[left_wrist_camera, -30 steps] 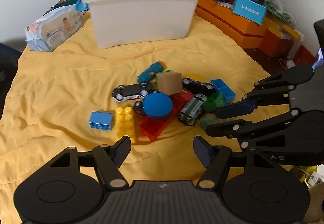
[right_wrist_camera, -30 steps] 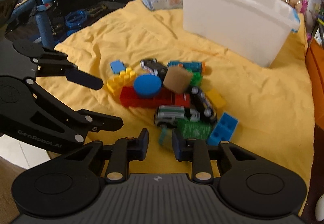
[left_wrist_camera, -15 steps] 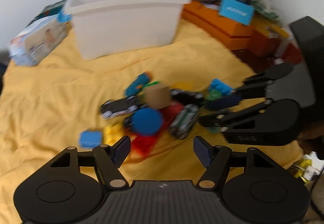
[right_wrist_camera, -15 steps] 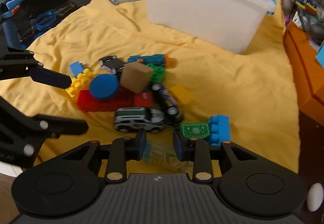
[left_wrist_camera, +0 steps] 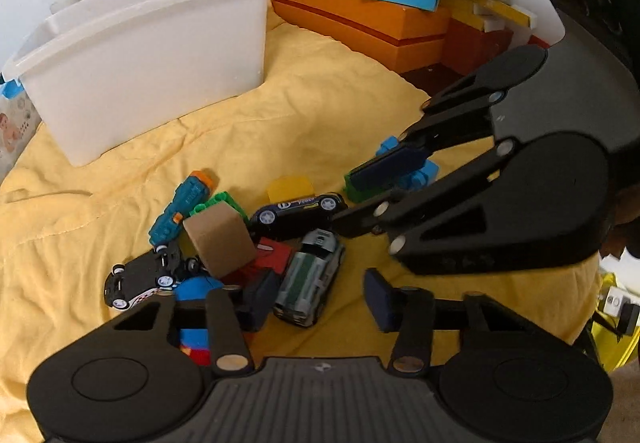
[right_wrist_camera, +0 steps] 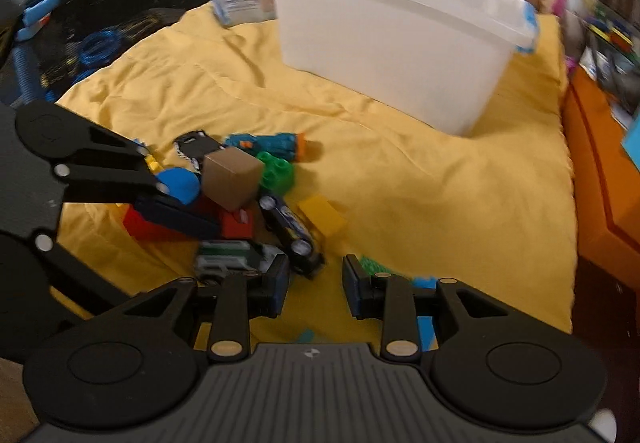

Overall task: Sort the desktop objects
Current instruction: 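Grasp a grey-green car with the left tool while the right tool grasps a black-yellow car, then carry both cars into the white bin and open both tools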

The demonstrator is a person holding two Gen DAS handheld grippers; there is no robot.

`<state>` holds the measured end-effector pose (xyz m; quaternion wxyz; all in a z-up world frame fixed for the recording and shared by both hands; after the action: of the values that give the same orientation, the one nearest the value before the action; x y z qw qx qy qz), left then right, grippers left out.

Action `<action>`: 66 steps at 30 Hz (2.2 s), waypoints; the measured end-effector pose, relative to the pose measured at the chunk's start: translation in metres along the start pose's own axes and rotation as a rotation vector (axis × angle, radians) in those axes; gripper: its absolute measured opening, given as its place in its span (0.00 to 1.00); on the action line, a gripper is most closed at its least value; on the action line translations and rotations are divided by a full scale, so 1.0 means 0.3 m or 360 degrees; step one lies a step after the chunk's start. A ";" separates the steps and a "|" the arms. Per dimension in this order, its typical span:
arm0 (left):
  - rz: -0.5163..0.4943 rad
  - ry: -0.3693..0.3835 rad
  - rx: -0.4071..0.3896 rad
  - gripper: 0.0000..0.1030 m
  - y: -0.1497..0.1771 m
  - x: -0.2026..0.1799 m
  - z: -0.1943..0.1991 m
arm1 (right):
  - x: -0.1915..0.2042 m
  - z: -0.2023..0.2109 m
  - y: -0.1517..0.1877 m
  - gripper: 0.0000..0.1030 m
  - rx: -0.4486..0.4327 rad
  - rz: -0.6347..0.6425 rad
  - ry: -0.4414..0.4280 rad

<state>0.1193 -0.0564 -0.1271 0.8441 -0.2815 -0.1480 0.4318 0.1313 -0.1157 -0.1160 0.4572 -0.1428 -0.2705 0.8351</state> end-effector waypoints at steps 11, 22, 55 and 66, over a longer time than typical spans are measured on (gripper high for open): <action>0.0019 0.0013 0.0058 0.44 0.006 0.019 -0.016 | -0.019 -0.075 -0.039 0.26 0.0038 0.0065 -0.0146; 0.0076 -0.0075 0.0090 0.29 0.072 0.027 0.061 | 0.020 -0.021 0.003 0.16 0.0035 0.0221 -0.0095; 0.0293 -0.0238 0.0133 0.37 0.230 0.037 0.109 | 0.153 0.019 0.168 0.44 0.0091 -0.0094 -0.0145; 0.0263 -0.0192 -0.0006 0.31 0.164 0.064 0.180 | 0.134 0.105 0.130 0.31 -0.0010 -0.0096 -0.0031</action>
<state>0.0720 0.0010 -0.1135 0.7946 -0.2678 -0.1755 0.5158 0.0674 -0.1091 -0.1127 0.4791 -0.1280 -0.2817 0.8214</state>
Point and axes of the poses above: each gripper's, at about its wrist camera, not at the fingertips, and z roughly against the way its jaws point, x to its left, y to its underside, the point moved 7 cm from there along -z, roughly the way its jaws point, and after that the axes turned 4 degrees about -y, right-handed, at the moved point
